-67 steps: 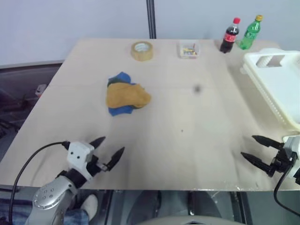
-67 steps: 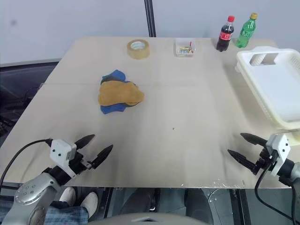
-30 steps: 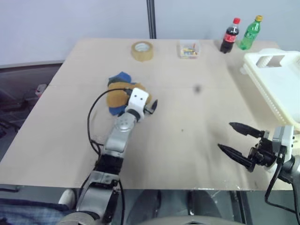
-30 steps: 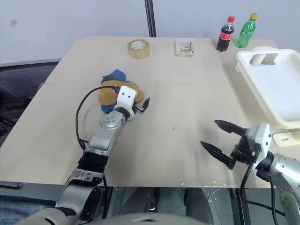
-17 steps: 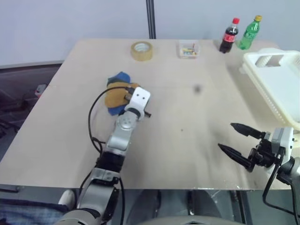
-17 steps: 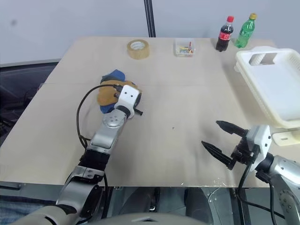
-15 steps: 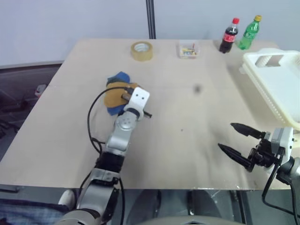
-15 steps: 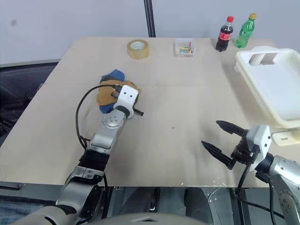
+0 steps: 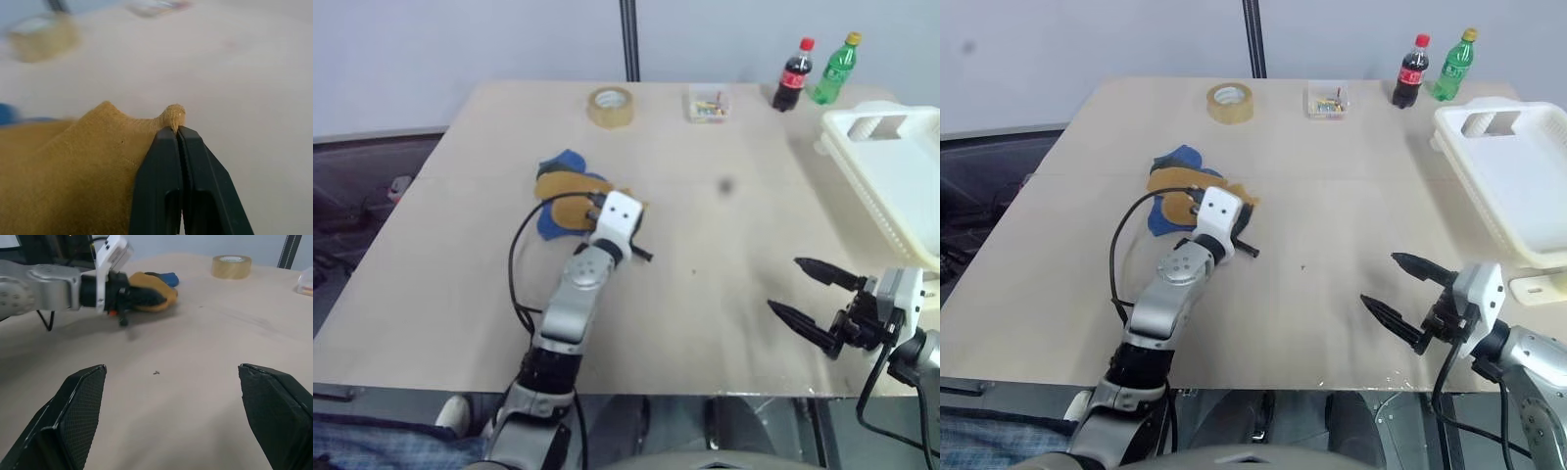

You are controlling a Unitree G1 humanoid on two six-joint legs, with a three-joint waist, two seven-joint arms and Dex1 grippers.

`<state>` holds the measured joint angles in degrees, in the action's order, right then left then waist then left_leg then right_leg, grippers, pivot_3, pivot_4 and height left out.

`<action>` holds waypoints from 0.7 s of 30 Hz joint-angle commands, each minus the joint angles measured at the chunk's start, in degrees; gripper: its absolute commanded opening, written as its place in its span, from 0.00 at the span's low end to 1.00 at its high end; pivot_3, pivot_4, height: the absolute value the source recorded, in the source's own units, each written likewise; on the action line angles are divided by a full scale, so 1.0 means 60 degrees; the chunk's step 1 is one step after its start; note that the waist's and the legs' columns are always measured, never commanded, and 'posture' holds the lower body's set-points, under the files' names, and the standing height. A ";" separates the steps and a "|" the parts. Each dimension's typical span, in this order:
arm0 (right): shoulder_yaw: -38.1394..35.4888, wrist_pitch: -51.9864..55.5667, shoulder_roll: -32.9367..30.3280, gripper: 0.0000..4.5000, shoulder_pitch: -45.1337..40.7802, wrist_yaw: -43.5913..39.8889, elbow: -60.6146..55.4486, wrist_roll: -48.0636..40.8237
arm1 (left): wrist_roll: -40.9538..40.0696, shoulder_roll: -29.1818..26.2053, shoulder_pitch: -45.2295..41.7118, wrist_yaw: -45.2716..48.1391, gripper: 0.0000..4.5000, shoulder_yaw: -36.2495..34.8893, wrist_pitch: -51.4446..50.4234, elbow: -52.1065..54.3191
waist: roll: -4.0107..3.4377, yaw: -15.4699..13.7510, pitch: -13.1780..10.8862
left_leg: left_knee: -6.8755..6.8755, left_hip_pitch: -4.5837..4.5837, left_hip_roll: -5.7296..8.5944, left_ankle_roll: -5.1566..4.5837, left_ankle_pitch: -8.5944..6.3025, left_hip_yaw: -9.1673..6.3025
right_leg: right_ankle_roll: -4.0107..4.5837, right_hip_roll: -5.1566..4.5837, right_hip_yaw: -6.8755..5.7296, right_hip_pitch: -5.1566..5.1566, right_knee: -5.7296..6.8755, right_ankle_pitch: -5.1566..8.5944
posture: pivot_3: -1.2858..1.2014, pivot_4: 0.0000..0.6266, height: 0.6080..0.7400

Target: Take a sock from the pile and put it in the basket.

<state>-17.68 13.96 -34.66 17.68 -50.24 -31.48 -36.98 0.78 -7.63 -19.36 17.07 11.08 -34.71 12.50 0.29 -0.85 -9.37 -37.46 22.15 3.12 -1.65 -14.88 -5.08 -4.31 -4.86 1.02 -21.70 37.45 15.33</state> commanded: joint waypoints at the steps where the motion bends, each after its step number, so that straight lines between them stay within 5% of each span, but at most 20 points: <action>1: -0.0084 -0.0152 0.0072 1.00 0.0099 0.0114 -0.0444 -0.0079 | -0.0782 0.0676 -0.0041 0.0141 0.01 0.0174 -0.1288 0.0808 | 0.0001 -0.0007 0.0000 | -0.0006 0.0000 0.0000 -0.0013 -0.0007 -0.0001 | 0.0000 0.0000 -0.0001 0.0000 0.0006 0.0000 | 0.52 0.24 1.00; 12: -0.0268 -0.0008 0.0139 1.00 0.0459 0.0553 -0.0851 -0.0122 | -0.2560 0.3853 -0.1218 -0.0440 0.01 -0.0294 -0.2830 -0.1859 | 0.0017 0.0018 -0.0010 | -0.0056 0.0008 0.0006 -0.0021 -0.0012 -0.0003 | -0.0006 0.0007 -0.0007 0.0004 0.0034 0.0004 | 0.52 0.24 1.00; 20: -0.0420 0.0022 0.0262 1.00 0.0866 0.0987 -0.1227 -0.0152 | -0.3106 0.4713 -0.1556 -0.1694 0.01 -0.0368 -0.2134 -0.2914 | 0.0019 0.0008 -0.0010 | -0.0059 0.0004 0.0006 -0.0021 -0.0012 -0.0004 | -0.0009 0.0000 0.0000 0.0005 0.0037 0.0007 | 0.52 0.24 1.00; 21: -0.0412 0.0025 0.0274 1.00 0.0902 0.1027 -0.1271 -0.0155 | -0.3236 0.4840 -0.1531 -0.1886 0.13 -0.0435 -0.1904 -0.3012 | 0.0019 0.0007 -0.0010 | -0.0060 0.0000 0.0006 -0.0021 -0.0012 -0.0001 | -0.0010 0.0001 0.0002 0.0008 0.0038 0.0007 | 0.52 0.24 1.00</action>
<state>-18.64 14.69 -33.28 22.64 -44.68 -36.26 -37.07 -17.82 11.26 -28.47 8.76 8.99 -48.73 -3.78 0.41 -0.80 -9.43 -37.82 22.14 3.15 -1.78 -14.95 -5.09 -4.37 -4.86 1.03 -21.65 37.68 15.37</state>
